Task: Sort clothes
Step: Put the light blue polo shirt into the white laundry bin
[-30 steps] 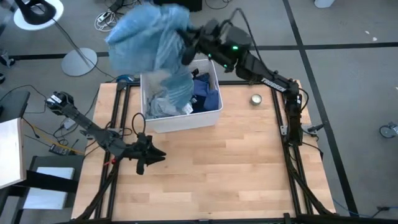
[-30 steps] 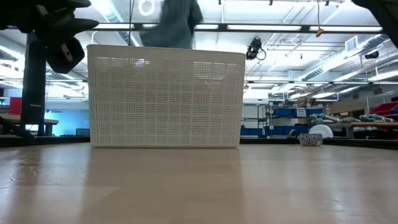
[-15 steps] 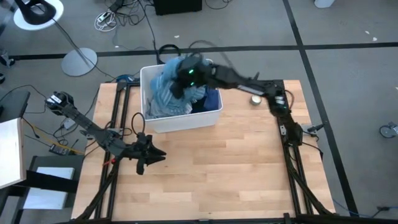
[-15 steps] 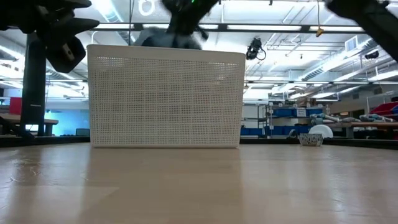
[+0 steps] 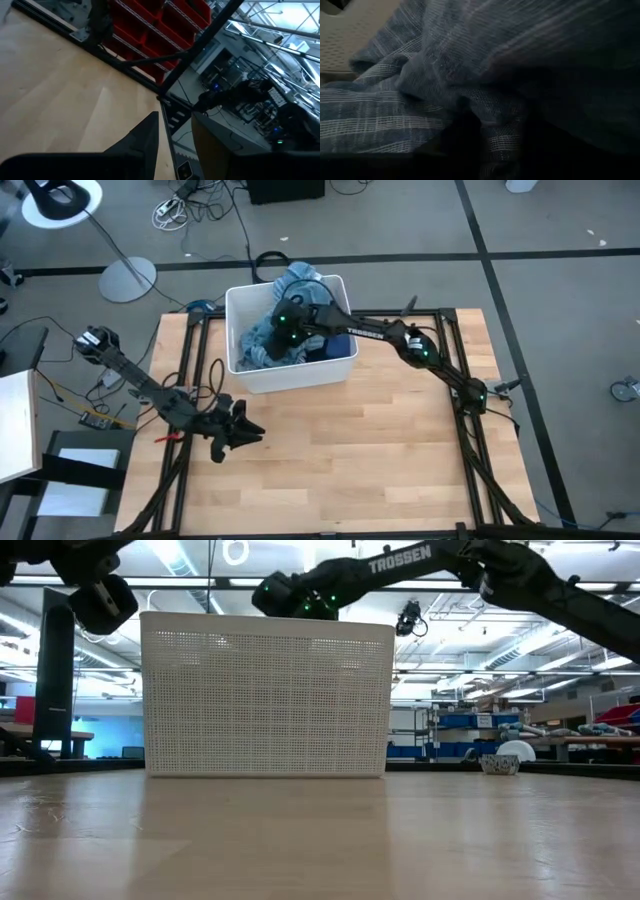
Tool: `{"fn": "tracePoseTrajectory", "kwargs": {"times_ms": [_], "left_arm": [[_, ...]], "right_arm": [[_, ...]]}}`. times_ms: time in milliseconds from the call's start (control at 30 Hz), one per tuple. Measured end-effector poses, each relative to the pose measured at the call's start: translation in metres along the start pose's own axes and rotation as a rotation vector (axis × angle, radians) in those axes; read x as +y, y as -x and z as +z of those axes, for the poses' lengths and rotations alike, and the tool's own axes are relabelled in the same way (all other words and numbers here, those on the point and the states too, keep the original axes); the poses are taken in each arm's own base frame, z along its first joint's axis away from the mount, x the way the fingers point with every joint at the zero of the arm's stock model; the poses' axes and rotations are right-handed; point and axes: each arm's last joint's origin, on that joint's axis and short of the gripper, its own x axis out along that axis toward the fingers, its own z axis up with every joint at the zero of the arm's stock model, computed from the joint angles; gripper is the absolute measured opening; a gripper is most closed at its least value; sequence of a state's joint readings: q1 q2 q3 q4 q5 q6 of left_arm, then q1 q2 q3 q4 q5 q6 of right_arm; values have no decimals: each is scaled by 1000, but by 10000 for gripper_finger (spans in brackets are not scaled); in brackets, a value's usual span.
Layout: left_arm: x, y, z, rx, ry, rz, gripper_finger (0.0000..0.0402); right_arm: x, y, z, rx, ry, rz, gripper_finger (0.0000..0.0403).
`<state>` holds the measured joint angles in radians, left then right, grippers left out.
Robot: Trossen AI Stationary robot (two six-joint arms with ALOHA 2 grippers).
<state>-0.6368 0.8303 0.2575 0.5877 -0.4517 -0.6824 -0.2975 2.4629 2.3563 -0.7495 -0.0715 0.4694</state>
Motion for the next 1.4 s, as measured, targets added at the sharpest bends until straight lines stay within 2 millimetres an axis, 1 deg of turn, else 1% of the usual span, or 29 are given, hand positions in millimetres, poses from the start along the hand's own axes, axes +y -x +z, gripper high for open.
{"fn": "tracePoseTrajectory", "kwargs": {"times_ms": [67,133,233,333,433,533,600,667,733,900,967,1033,1133,1233,1333,1400], "left_arm": [[-1,1,-1,4,2,-7,122],[-2,1,-1,6,4,-13,122],[-3,1,-2,3,4,-8,121],[-3,2,-2,-3,-5,-1,121],[-3,2,-2,-9,-19,6,121],[-3,2,-2,-10,-20,6,121],[-4,2,-2,-3,-9,-11,121],[-4,2,-2,-4,-5,-11,121],[-4,2,-2,-7,-8,-2,121],[-5,2,-1,-20,-8,-10,121],[-5,2,-1,-19,-9,-9,121],[-5,2,-1,-19,-9,-9,121],[-5,2,-1,-19,-11,-10,121],[-5,2,-1,-18,-12,-9,121],[-5,2,-1,-23,-12,-3,121],[-5,2,-1,-27,-14,3,121]], "right_arm": [[-4,-6,-3,37,-34,8,203],[-5,-6,-6,65,-57,1,226],[-4,-7,-10,94,-66,-6,246],[-2,-3,-7,107,-168,49,250],[-3,-3,-2,165,-278,235,246],[7,-6,-2,207,-300,376,241],[16,1,-1,220,-292,436,239],[24,13,4,196,-278,479,238],[31,30,10,165,-265,503,237],[52,89,22,79,-215,552,232],[58,111,22,50,-189,524,230],[62,129,20,20,-160,480,230],[65,157,17,-53,-105,354,230],[62,180,15,-181,-32,126,230],[60,185,18,-311,37,-67,229],[60,179,24,-388,60,-130,229]]}}
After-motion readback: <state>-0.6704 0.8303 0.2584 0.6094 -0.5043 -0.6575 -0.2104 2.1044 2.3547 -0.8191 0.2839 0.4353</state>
